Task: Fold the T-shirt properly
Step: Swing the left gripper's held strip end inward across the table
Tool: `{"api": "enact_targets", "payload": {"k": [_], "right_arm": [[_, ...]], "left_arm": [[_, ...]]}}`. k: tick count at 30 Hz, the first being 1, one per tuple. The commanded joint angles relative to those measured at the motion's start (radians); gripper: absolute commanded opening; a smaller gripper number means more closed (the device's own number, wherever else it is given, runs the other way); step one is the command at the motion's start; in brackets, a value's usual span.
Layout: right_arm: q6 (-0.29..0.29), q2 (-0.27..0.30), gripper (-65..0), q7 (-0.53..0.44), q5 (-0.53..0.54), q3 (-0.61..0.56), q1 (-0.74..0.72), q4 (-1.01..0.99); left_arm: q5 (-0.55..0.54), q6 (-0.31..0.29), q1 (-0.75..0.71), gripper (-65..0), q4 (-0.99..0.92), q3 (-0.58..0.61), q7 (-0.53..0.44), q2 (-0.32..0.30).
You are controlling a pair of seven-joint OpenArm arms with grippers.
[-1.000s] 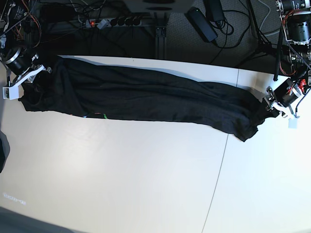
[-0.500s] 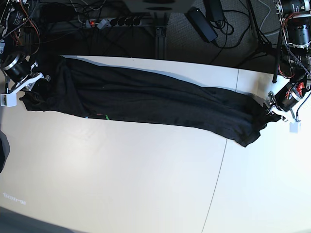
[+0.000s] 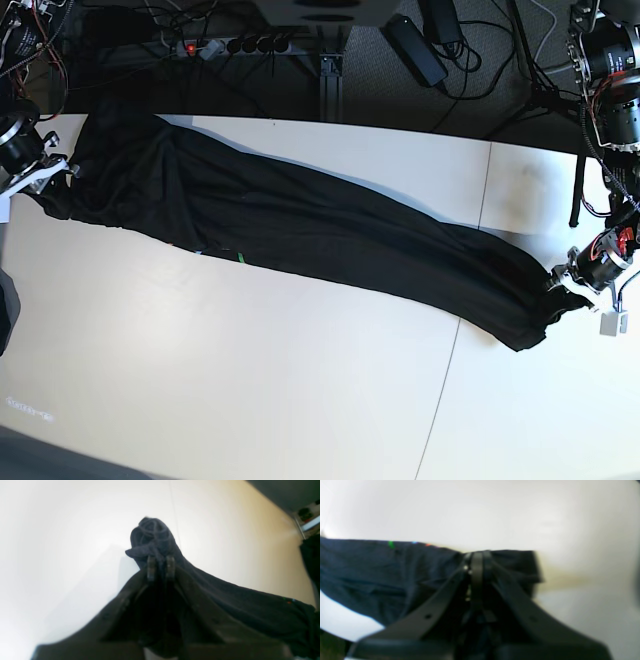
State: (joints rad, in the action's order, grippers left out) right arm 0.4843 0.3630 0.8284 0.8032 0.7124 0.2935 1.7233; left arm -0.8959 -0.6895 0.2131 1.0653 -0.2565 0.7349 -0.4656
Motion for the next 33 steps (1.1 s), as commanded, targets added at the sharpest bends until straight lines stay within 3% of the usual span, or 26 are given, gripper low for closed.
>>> {"api": "enact_targets", "payload": {"k": [1,9,17,26,33], "right_arm": [[0.066,0.019,-65.0,-0.019,0.017,0.024,-0.003,0.018],[0.066,0.020,-65.0,0.000,0.044,0.094,-0.002,0.018],[0.066,0.021,-65.0,0.020,0.054,0.094,-0.002,0.018],[0.066,0.019,-65.0,0.017,0.054,0.094,-0.002,0.018],[0.066,0.016,-65.0,0.006,0.053,0.094,-0.003,0.018]], "left_arm": [[0.008,-0.009,0.037,-65.0,0.008,-0.005,-0.047,-0.023],[0.125,-0.009,0.195,-65.0,-0.208,0.059,-0.157,-0.042],[0.153,-0.009,0.296,-65.0,-0.242,0.074,-0.161,-0.073],[-0.046,-0.009,0.243,-65.0,-0.027,0.074,-0.005,-0.093],[-0.062,-0.009,0.073,-65.0,0.294,0.095,0.014,-0.029]]}}
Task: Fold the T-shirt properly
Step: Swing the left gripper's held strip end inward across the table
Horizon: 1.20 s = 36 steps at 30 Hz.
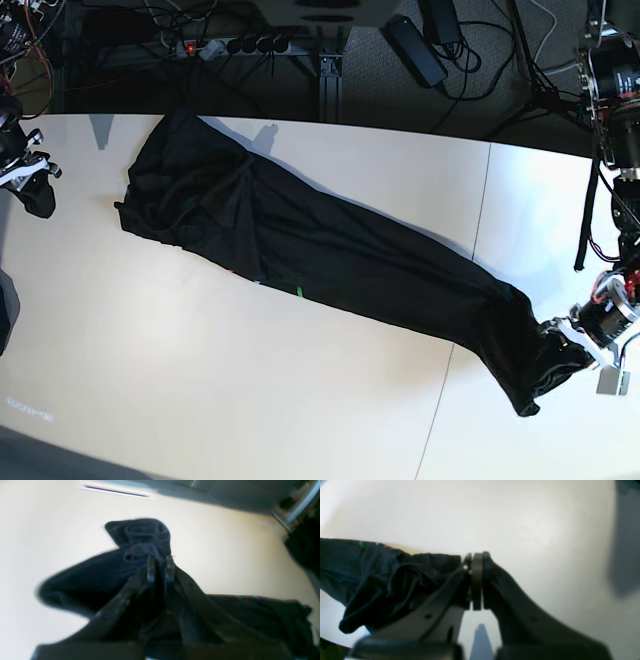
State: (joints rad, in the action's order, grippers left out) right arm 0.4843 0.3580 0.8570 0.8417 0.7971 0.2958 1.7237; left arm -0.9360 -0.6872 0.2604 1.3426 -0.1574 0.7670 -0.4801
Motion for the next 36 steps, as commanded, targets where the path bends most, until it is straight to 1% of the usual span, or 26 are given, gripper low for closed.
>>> {"api": "enact_targets", "payload": {"k": [1,3,6,8,12,17,20,24,25,27,28,29,34,36], "right_arm": [[0.066,0.021,-65.0,-0.023,0.014,0.010,-0.006,0.017],[0.066,0.021,-65.0,-0.024,0.013,0.010,-0.008,0.017],[0.066,0.021,-65.0,-0.031,0.011,0.010,-0.007,0.017],[0.066,0.021,-65.0,-0.031,0.011,0.010,-0.007,0.017],[0.066,0.021,-65.0,-0.031,0.011,0.010,-0.007,0.017],[0.066,0.021,-65.0,-0.038,0.011,0.010,-0.007,0.017],[0.066,0.021,-65.0,-0.039,0.011,0.010,-0.007,0.017],[0.066,0.021,-65.0,-0.043,0.011,0.010,-0.007,0.017],[0.066,0.021,-65.0,-0.045,0.011,0.010,-0.007,0.017],[0.066,0.021,-65.0,-0.046,0.011,0.010,-0.007,0.017],[0.066,0.021,-65.0,-0.046,0.011,0.010,-0.007,0.017],[0.066,0.021,-65.0,-0.046,0.011,0.010,-0.007,0.017],[0.066,0.021,-65.0,-0.046,-0.003,0.010,-0.007,0.017],[0.066,0.021,-65.0,-0.054,-0.026,0.010,-0.007,0.017]], "left_arm": [[-0.013,-0.011,0.001,-65.0,0.052,0.014,-0.018,-0.002],[0.017,-0.011,-0.038,-65.0,0.105,0.064,-0.021,0.026],[0.064,-0.011,-0.079,-65.0,0.144,0.145,-0.050,0.069],[0.098,-0.011,-0.092,-65.0,0.157,0.188,-0.067,0.097],[0.145,-0.011,-0.098,-65.0,0.163,0.252,-0.066,0.148],[0.156,-0.011,-0.098,-65.0,0.163,0.326,-0.059,0.182],[0.156,-0.011,-0.109,-65.0,0.163,0.369,-0.056,0.192],[0.153,-0.011,-0.131,-65.0,0.163,0.378,-0.055,0.206],[0.152,-0.011,-0.134,-59.5,0.163,0.378,-0.051,0.206],[0.150,-0.011,-0.139,-41.1,0.163,0.378,-0.047,0.206],[0.143,-0.011,-0.142,-33.8,0.163,0.378,-0.038,0.206],[0.129,-0.011,-0.146,-30.1,0.163,0.378,-0.027,0.206],[0.032,-0.011,-0.150,-29.7,0.168,0.378,0.050,0.206],[0.035,-0.011,-0.150,-29.7,0.191,0.378,0.053,0.205]]}}
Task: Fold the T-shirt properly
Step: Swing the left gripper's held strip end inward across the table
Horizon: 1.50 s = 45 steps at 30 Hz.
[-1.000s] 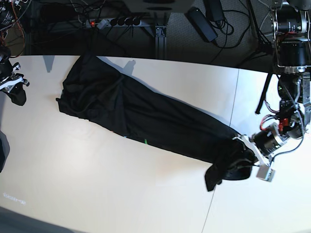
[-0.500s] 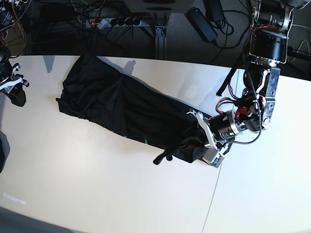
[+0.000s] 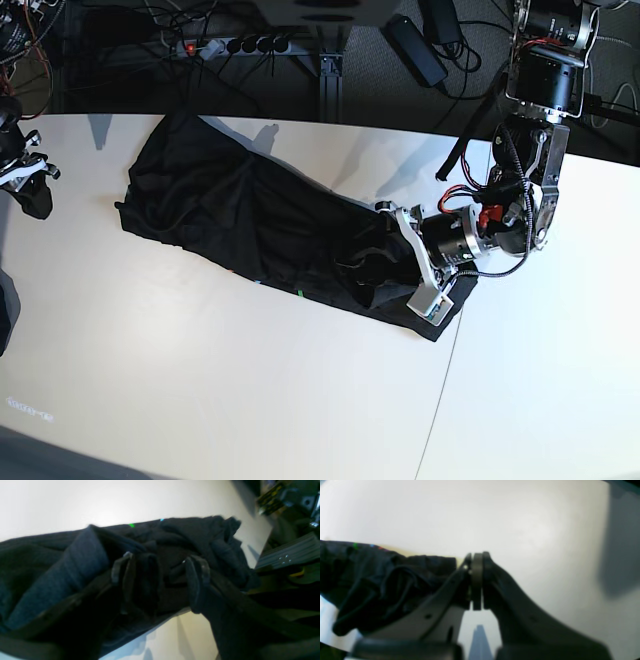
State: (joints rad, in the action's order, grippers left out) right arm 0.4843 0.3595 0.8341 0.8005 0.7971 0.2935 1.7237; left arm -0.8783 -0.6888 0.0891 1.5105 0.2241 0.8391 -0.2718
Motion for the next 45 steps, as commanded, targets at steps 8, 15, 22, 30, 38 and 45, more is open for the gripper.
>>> {"api": "enact_targets", "payload": {"k": [8,15,22,30,38,45], "right_arm": [[0.065,0.020,-40.4,-0.037,-0.035,0.010,-0.004,0.006],[0.062,0.020,-30.1,-0.005,0.040,0.006,-0.002,-0.110],[0.063,0.020,-30.1,0.002,0.072,0.002,-0.002,-0.173],[0.063,0.020,-30.3,0.005,0.076,0.002,-0.002,-0.172],[0.063,0.020,-30.3,0.004,0.086,0.002,-0.002,-0.172],[0.063,0.020,-30.3,0.005,0.097,0.002,-0.002,-0.172]], "left_arm": [[-0.023,-0.009,0.022,-29.8,0.166,-0.137,-0.019,-0.003],[0.049,-0.009,0.022,-29.8,0.121,-0.183,-0.044,-0.011],[0.162,-0.009,0.029,-29.8,-0.027,-0.183,-0.198,-0.011],[0.261,-0.009,0.087,-30.4,-0.172,-0.185,-0.303,-0.011],[0.304,-0.009,0.088,-64.7,-0.227,-0.185,-0.349,0.036],[0.292,-0.009,0.063,-64.8,-0.227,-0.183,-0.306,0.093]]}}
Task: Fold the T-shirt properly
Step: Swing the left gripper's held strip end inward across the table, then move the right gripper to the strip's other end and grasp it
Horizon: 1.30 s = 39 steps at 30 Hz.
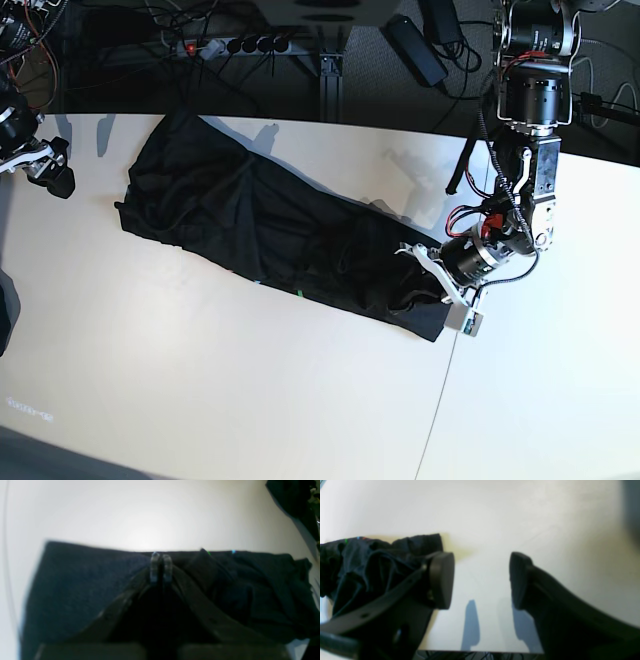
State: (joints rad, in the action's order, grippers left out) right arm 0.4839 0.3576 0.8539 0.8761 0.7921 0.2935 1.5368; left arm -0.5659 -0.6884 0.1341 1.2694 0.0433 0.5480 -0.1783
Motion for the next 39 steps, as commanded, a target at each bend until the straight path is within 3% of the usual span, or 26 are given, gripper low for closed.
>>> {"api": "enact_targets", "payload": {"k": [1,17,20,22,29,39], "right_arm": [[0.064,0.022,-30.3,-0.016,0.022,0.007,-0.002,0.015],[0.063,0.013,-30.2,-0.008,0.030,0.004,-0.002,0.015],[0.063,-0.001,-25.6,-0.006,0.029,-0.011,-0.002,0.015],[0.063,-0.016,-21.6,-0.004,0.030,-0.032,-0.002,0.015],[0.063,-0.090,-21.7,-0.004,0.020,-0.123,-0.002,0.015],[0.063,-0.183,-21.7,-0.011,0.002,-0.132,-0.002,0.015]], "left_arm": [[-0.025,-0.010,0.008,-64.8,0.014,-0.002,-0.012,0.006],[-0.126,-0.010,-0.053,-64.8,0.014,-0.002,-0.012,0.018],[-0.125,-0.010,-0.053,-64.8,0.014,-0.002,-0.012,0.020],[-0.125,-0.010,-0.053,-64.8,0.014,-0.002,-0.012,0.020],[-0.125,-0.010,-0.053,-64.8,0.014,-0.002,0.007,0.020],[-0.127,-0.010,-0.054,-64.8,0.014,-0.002,0.029,0.020]]}}
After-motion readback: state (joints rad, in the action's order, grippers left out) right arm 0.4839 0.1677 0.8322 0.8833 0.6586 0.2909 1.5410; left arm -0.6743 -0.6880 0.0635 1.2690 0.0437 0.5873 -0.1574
